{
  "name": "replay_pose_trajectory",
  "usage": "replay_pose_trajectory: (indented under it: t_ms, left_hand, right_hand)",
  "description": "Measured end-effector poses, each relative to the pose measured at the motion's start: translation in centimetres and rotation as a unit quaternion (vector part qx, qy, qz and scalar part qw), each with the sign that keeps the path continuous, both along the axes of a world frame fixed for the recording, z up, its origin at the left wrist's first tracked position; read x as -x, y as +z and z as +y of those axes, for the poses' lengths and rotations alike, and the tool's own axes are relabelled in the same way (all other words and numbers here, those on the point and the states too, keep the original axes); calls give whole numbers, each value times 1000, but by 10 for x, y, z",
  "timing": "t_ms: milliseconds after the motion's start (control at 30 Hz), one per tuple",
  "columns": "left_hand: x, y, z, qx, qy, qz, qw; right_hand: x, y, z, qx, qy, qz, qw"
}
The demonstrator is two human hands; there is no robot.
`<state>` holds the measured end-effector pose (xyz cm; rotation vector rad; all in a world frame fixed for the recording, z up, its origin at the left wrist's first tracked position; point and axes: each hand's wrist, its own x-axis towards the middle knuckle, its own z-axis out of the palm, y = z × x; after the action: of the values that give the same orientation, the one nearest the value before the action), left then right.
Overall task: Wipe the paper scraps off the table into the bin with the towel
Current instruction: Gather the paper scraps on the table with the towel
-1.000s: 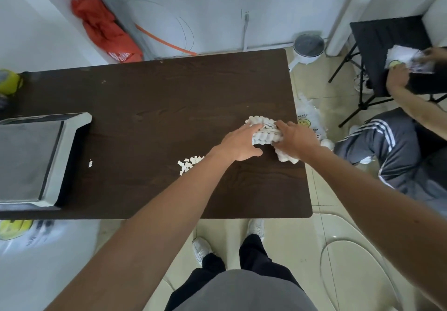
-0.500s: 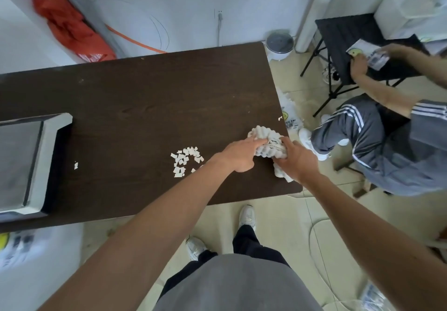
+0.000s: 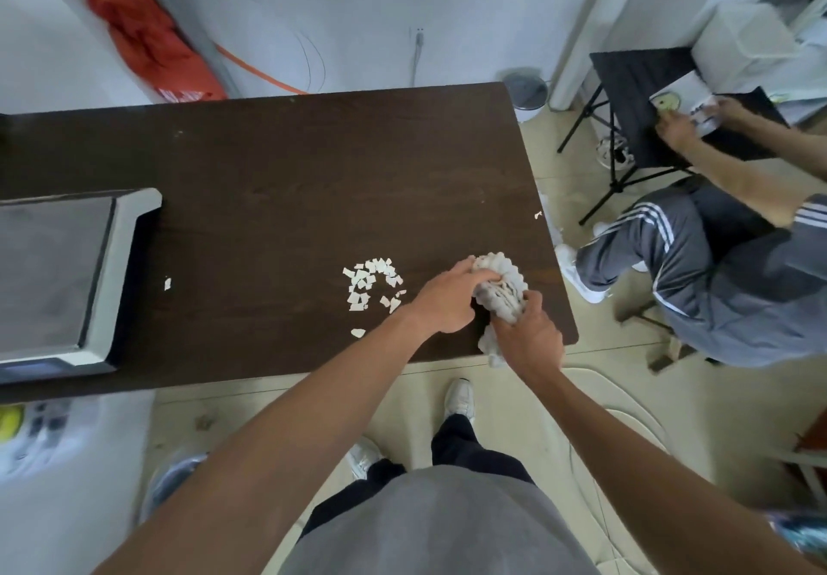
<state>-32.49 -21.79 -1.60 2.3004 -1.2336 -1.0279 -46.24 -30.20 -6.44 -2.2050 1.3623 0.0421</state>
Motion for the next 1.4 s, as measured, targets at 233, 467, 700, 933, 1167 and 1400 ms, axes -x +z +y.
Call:
replay_pose_trajectory:
  t_ms: [233,467,700,933,1167,1400]
  left_hand:
    - [-39,0,32,35,67,11,997]
    - [-74,7,66,29,99,-29,994]
    - [-100,30,75,66,79,-136,985]
    - [-155,56,77,41,58,-350,934]
    - [-188,34,97,-118,62,-381,915]
    - [-178,-9,129,-155,30,-379,912]
  right_hand:
    - [-47,10,43,-158,-65,-65,983]
    - [-87,15,73,-244,-38,-85,965]
    - [-118,38,38,-119,126,-88,981]
    - [-197,61,8,69,344,-27,936]
    - [-254,44,19,173,500,0,848]
    - [-259,20,19,190,539,-3,821]
